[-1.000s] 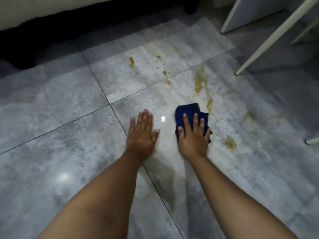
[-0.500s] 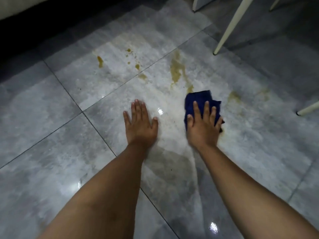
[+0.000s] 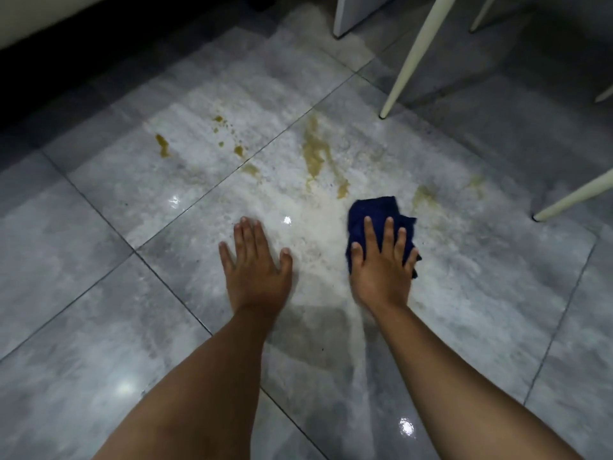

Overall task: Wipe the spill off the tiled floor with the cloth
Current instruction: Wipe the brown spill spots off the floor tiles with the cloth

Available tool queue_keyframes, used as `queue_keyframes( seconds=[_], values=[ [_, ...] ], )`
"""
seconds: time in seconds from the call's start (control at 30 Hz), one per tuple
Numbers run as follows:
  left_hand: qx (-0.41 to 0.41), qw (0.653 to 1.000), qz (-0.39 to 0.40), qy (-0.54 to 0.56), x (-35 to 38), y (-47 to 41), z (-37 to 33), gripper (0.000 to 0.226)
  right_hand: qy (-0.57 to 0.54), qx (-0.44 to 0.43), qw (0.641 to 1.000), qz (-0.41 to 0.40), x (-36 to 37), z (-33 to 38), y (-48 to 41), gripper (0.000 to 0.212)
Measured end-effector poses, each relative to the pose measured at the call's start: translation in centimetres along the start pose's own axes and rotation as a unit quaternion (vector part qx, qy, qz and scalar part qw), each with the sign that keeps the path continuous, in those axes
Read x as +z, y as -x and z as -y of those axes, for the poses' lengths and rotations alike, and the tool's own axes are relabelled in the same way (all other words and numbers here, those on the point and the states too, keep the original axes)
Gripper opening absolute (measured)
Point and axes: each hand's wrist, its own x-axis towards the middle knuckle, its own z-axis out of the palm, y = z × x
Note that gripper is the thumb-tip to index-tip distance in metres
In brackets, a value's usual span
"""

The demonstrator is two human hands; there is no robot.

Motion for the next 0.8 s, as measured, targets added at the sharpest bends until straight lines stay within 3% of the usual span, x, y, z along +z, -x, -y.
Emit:
queue_keyframes(
  seconds=[0.1, 0.2, 0.3, 0.47, 0.63, 0.8],
  values=[
    [0.003, 1.000, 0.003, 0.002, 0.2, -0.7, 0.0, 0.075, -0.021, 0.081, 0.996, -0.025, 0.2, -1.6, 0.9, 0.056],
    [0.005, 1.000, -0.004, -0.016, 0.0, -1.3, 1.3, 0.076, -0.034, 0.110, 0.993, -0.016, 1.7, 1.1, 4.5, 0.056],
    [0.001, 1.000, 0.005, -0.023, -0.1, -1.0, 2.2, 0.077, -0.052, 0.068, 0.996, -0.016, 2.8, 5.0, 6.9, 0.058],
    [-0.003, 0.999, 0.033, -0.017, 0.4, 1.1, 0.9, 0.075, 0.005, -0.013, 1.000, 0.013, 1.8, 4.3, 3.8, 0.063],
    [-0.001, 0.999, 0.034, -0.024, 0.6, -0.2, 2.2, 0.077, -0.023, 0.012, 1.000, 0.016, 3.6, 6.1, 4.7, 0.063],
    [0.015, 0.996, 0.084, -0.031, -0.5, -0.5, 0.5, 0.081, -0.052, 0.015, 0.998, 0.039, 3.7, 5.7, 8.8, 0.054]
  ],
)
